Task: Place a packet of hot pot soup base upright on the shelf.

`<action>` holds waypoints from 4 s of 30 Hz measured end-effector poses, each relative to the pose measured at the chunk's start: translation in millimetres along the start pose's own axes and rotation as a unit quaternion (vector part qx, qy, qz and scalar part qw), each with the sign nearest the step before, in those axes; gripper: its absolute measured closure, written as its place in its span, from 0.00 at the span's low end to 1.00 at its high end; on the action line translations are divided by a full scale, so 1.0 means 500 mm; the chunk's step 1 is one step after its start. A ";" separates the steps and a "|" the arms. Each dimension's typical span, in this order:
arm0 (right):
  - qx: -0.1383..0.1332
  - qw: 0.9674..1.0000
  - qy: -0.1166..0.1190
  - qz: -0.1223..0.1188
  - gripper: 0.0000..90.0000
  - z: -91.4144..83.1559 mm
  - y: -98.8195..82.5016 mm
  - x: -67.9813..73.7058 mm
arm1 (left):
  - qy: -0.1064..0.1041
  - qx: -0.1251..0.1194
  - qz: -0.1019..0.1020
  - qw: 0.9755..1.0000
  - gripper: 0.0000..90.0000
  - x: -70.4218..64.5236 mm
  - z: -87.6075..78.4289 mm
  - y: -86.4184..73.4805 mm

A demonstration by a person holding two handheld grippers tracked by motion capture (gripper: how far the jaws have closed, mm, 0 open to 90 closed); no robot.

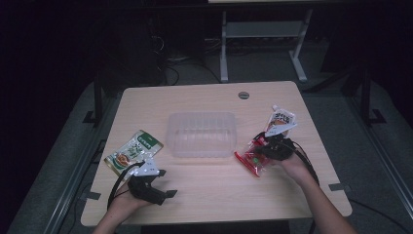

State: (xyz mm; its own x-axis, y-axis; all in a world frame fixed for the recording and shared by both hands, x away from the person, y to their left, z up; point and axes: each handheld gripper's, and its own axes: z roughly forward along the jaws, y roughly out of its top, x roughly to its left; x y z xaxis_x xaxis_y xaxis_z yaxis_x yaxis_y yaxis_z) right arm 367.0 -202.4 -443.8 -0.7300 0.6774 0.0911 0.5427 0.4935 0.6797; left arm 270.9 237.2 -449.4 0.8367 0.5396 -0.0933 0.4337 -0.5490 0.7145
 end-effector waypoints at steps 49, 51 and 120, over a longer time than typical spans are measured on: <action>0.002 0.997 0.054 -0.062 1.00 0.003 0.021 0.085 | -0.025 0.022 0.010 0.999 0.16 -0.013 0.018 0.000; 0.012 0.997 0.042 -0.062 1.00 0.018 0.028 0.086 | -0.025 0.023 0.013 0.999 0.16 -0.014 0.018 0.000; -0.040 0.999 0.011 0.019 0.35 -0.121 -0.083 0.041 | -0.117 -0.004 0.073 0.990 1.00 -0.147 0.265 0.243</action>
State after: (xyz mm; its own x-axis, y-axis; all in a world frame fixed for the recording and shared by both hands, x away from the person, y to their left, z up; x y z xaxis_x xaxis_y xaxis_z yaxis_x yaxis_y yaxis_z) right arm 304.6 -241.8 -426.0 -0.7191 0.6819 0.1341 0.5362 0.4216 0.7313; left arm 306.4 46.3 -447.9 0.9457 0.2908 -0.1455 0.2995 -0.6047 0.7380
